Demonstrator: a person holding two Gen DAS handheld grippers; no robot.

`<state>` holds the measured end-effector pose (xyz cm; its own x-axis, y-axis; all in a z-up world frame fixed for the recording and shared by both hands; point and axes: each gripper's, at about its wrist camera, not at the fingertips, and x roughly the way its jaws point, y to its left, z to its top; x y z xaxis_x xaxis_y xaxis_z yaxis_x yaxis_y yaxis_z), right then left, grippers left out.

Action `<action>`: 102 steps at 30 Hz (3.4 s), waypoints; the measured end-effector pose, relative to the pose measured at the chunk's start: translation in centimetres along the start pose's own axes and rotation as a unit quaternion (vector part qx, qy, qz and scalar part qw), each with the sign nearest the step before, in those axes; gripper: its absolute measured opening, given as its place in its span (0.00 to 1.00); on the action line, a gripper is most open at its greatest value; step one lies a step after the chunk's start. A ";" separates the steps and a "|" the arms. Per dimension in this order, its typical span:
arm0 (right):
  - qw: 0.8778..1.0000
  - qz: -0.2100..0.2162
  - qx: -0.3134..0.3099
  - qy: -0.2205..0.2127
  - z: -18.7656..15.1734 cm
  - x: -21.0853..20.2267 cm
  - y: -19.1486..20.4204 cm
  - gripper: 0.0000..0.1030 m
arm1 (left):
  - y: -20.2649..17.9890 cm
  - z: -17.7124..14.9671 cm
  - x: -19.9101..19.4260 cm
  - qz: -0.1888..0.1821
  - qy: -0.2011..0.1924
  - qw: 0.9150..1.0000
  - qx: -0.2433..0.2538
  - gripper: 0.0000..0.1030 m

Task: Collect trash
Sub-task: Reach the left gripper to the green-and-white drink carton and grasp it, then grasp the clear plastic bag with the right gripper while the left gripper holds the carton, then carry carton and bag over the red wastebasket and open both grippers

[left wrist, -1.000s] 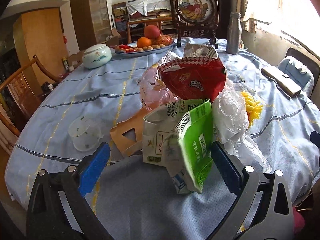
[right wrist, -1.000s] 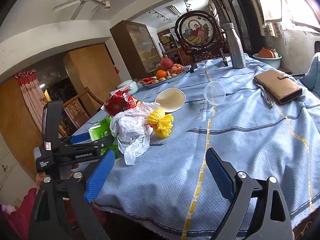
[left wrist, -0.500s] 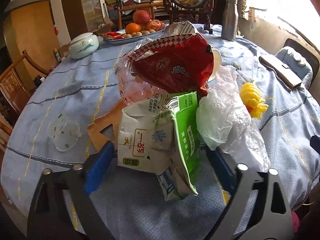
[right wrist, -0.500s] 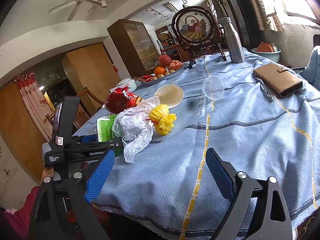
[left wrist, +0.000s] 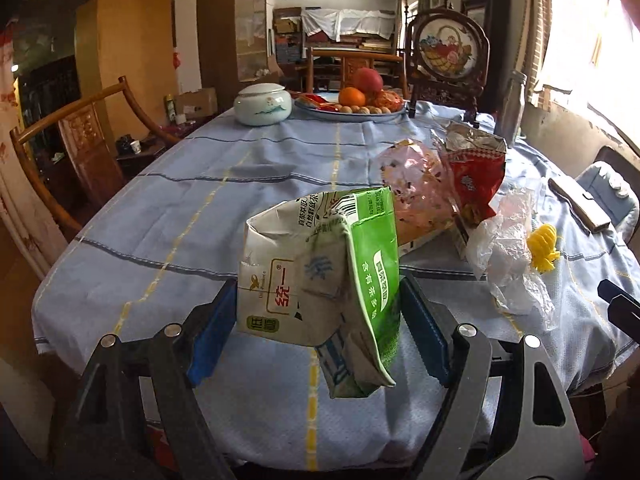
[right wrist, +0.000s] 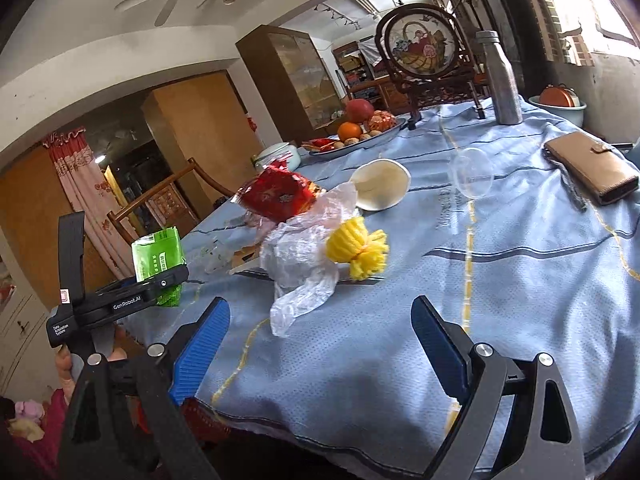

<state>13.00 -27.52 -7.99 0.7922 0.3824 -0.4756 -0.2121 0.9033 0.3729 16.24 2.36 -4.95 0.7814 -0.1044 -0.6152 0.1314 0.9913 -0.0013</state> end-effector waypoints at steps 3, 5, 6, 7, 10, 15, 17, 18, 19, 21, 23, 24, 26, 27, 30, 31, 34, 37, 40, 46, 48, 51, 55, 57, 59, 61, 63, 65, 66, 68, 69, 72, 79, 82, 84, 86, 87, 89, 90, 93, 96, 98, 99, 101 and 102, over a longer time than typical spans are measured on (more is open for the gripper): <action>1.000 -0.004 -0.020 0.013 0.3 1.6 1.6 0.82 | 1.5 -0.7 -0.6 -0.003 -0.004 1.000 -0.023 0.75; 0.999 -0.008 -0.027 0.023 0.5 2.5 2.3 0.80 | 2.3 -1.1 -1.0 -0.003 -0.007 0.999 -0.034 0.75; 0.999 -0.013 -0.029 0.027 0.7 3.1 2.5 0.79 | 2.6 -1.3 -1.0 -0.001 -0.009 0.999 -0.036 0.75; 0.999 -0.018 -0.030 0.032 0.9 3.6 2.7 0.79 | 2.8 -1.4 -1.1 0.001 -0.010 0.999 -0.037 0.75; 0.998 -0.033 -0.027 0.048 1.3 4.9 2.8 0.79 | 3.6 -1.6 -1.2 0.004 -0.015 0.999 -0.041 0.75; 0.995 -0.060 -0.025 0.080 1.2 7.3 3.0 0.79 | 4.8 -2.0 -0.9 0.000 -0.014 0.998 -0.056 0.75; 0.994 -0.067 -0.025 0.083 1.0 7.8 3.2 0.74 | 5.2 -2.1 -0.9 -0.002 -0.013 0.998 -0.061 0.75; 0.994 -0.069 -0.025 0.084 0.9 8.1 3.2 0.54 | 5.3 -2.2 -0.9 -0.003 -0.013 0.998 -0.063 0.75; 0.994 -0.067 -0.023 0.088 1.0 8.3 3.3 0.27 | 5.6 -2.3 -1.0 -0.003 -0.014 0.998 -0.064 0.75; 0.994 -0.057 -0.012 0.090 1.2 8.2 3.3 0.11 | 5.9 -2.4 -1.2 -0.001 -0.016 0.998 -0.065 0.75; 0.996 -0.057 -0.013 0.074 1.4 7.2 3.6 0.11 | 6.1 -2.4 -1.5 0.000 -0.019 0.998 -0.065 0.75; 0.996 -0.054 -0.015 0.064 1.7 6.6 3.8 0.11 | 6.3 -2.4 -1.9 0.001 -0.022 0.998 -0.067 0.75; 0.998 -0.044 -0.028 0.038 2.3 4.9 4.7 0.11 | 6.5 -2.4 -2.6 0.005 -0.029 0.997 -0.069 0.75; 0.998 -0.040 -0.036 0.027 2.6 4.1 5.2 0.11 | 6.6 -2.4 -3.1 0.006 -0.032 0.997 -0.070 0.75; 0.998 -0.028 -0.055 0.001 3.4 2.0 6.8 0.11 | 7.0 -2.4 -4.7 0.010 -0.046 0.996 -0.074 0.75; 0.998 -0.023 -0.060 -0.008 3.6 1.3 7.3 0.11 | 7.2 -2.3 -5.2 0.012 -0.050 0.996 -0.075 0.75; 0.997 -0.006 -0.074 -0.028 3.8 -0.6 8.8 0.11 | 7.9 -2.6 -7.1 0.021 -0.063 0.995 -0.081 0.75; 0.995 0.010 -0.088 -0.039 3.6 -1.9 10.2 0.11 | 8.7 -3.0 -8.6 0.032 -0.071 0.994 -0.082 0.75; 0.994 0.025 -0.097 -0.042 3.5 -2.7 11.7 0.11 | 9.6 -3.6 -10.1 0.043 -0.074 0.993 -0.081 0.75; 0.992 0.060 -0.111 -0.028 3.1 -2.5 14.5 0.11 | 12.7 -5.5 -12.3 0.067 -0.071 0.990 -0.097 0.76; 0.990 0.069 -0.122 -0.018 2.7 -2.0 15.7 0.11 | 13.9 -6.3 -12.7 0.076 -0.067 0.990 -0.101 0.76; 0.987 0.085 -0.133 0.002 2.2 -0.9 17.7 0.11 | 15.8 -7.4 -12.6 0.095 -0.053 0.989 -0.103 0.76; 0.983 0.107 -0.145 0.033 1.2 1.0 20.4 0.11 | 18.0 -9.2 -11.2 0.107 -0.020 0.988 -0.107 0.76; 0.980 0.114 -0.156 0.047 0.6 2.0 22.1 0.11 | 19.3 -10.8 -10.2 0.109 0.003 0.988 -0.113 0.76; 0.977 0.121 -0.165 0.060 0.0 3.0 23.6 0.11 | 20.2 -12.1 -9.5 0.111 0.022 0.986 -0.120 0.76; 0.973 0.129 -0.176 0.076 -0.7 4.1 25.2 0.11 | 21.4 -13.7 -8.5 0.113 0.046 0.984 -0.131 0.76; 0.968 0.138 -0.186 0.092 -1.4 5.2 26.8 0.11 | 22.5 -14.9 -7.7 0.113 0.067 0.981 -0.145 0.83; 0.963 0.150 -0.195 0.110 -2.2 6.3 28.4 0.11 | 23.5 -15.6 -7.6 0.119 0.076 0.977 -0.158 0.88; 0.960 0.157 -0.199 0.121 -2.7 6.9 29.3 0.11 | 24.1 -15.9 -7.6 0.126 0.077 0.975 -0.165 0.88; 0.954 0.167 -0.210 0.137 -3.7 8.0 31.0 0.11 | 25.2 -16.2 -8.2 0.136 0.073 0.972 -0.179 0.90; 0.950 0.172 -0.216 0.145 -4.2 8.5 31.7 0.11 | 25.8 -16.3 -8.5 0.142 0.069 0.970 -0.187 0.90; 0.939 0.185 -0.231 0.173 -5.8 10.1 33.8 0.11 | 27.1 -16.5 -9.8 0.166 0.051 0.964 -0.202 0.91; 0.916 0.202 -0.258 0.231 -9.2 13.9 37.8 0.11 | 29.5 -17.5 -11.3 0.205 0.040 0.954 -0.216 0.92; 0.908 0.201 -0.267 0.253 -10.6 16.1 39.2 0.14 | 30.5 -18.1 -11.4 0.202 0.043 0.951 -0.231 0.92; 0.900 0.208 -0.261 0.279 -11.6 17.4 39.5 0.33 | 30.9 -18.3 -11.3 0.201 0.044 0.949 -0.238 0.92; 0.900 0.204 -0.262 0.283 -12.0 17.8 39.6 0.49 | 31.2 -18.3 -11.1 0.201 0.045 0.948 -0.243 0.92; 0.900 0.200 -0.267 0.281 -12.0 17.7 39.5 0.49 | 31.2 -18.3 -11.1 0.202 0.045 0.947 -0.245 0.92; 0.902 0.196 -0.269 0.275 -11.9 17.5 39.5 0.49 | 31.4 -18.3 -11.0 0.203 0.045 0.946 -0.248 0.92; 0.903 0.196 -0.268 0.272 -11.7 17.3 39.5 0.49 | 31.5 -18.4 -11.0 0.203 0.046 0.946 -0.249 0.92; 0.908 0.195 -0.267 0.257 -10.9 16.5 39.2 0.50 | 31.5 -18.3 -11.1 0.203 0.047 0.946 -0.249 0.92; 0.914 0.194 -0.264 0.240 -10.0 15.8 38.5 0.55 | 31.0 -17.6 -11.3 0.203 0.041 0.948 -0.241 0.92; 0.917 0.192 -0.263 0.229 -9.5 15.3 38.0 0.57 | 30.6 -17.3 -11.5 0.203 0.035 0.950 -0.235 0.92; 0.919 0.190 -0.263 0.223 -9.2 15.0 37.7 0.58 | 30.3 -16.9 -11.7 0.202 0.032 0.951 -0.231 0.92; 0.923 0.188 -0.261 0.213 -8.7 14.4 37.4 0.61 | 29.6 -16.3 -12.0 0.200 0.026 0.954 -0.223 0.92; 0.925 0.187 -0.259 0.207 -8.4 14.1 37.1 0.62 | 29.4 -16.1 -12.1 0.199 0.023 0.955 -0.219 0.92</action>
<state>11.46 13.01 -7.52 0.3427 0.6321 -0.6950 -0.7576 0.6234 0.1934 0.83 34.03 -10.21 0.6870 0.2817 -0.6698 -0.4465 0.8909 -0.0832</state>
